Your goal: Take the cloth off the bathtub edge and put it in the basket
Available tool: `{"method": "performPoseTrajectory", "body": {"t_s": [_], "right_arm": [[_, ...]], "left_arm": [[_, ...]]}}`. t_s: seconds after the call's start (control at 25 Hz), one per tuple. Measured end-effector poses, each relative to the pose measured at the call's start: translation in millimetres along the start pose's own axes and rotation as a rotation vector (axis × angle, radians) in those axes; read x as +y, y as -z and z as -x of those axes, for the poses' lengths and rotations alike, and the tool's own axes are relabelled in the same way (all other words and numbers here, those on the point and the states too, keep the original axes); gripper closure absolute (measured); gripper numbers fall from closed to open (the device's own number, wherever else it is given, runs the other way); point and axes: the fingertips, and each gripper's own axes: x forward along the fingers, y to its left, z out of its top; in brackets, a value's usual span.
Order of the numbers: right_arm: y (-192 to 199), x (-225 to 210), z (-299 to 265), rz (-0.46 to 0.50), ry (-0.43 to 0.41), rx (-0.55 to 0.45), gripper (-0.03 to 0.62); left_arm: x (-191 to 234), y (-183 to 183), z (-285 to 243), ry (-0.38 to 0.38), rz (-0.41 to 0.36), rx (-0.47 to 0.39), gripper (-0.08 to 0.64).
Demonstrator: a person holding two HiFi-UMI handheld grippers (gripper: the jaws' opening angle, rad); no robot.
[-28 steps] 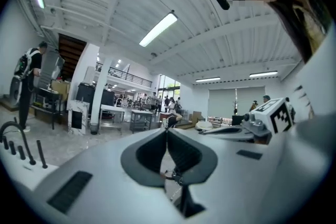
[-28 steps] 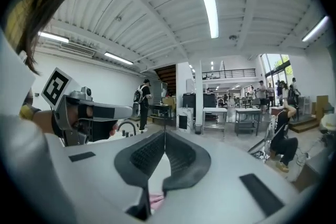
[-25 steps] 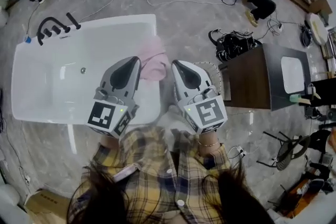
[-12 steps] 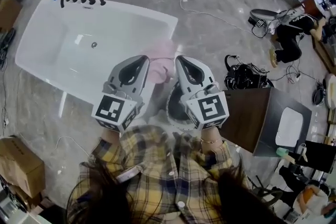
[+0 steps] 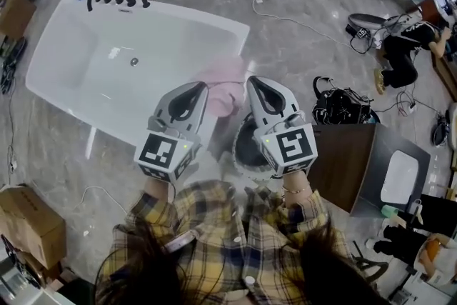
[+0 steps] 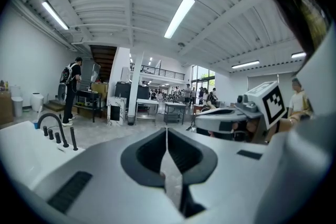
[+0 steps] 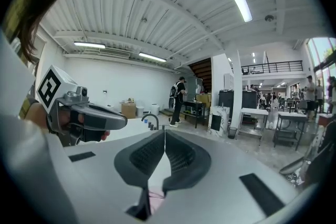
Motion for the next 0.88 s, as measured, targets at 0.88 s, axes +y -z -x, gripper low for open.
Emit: {"method": "performPoseTrajectory", "body": {"t_s": [0.88], "right_arm": [[140.2, -9.2, -58.8, -0.082, -0.066, 0.139, 0.574]], "left_arm": [[29.8, 124.3, -67.7, 0.127, -0.144, 0.176, 0.537]]}}
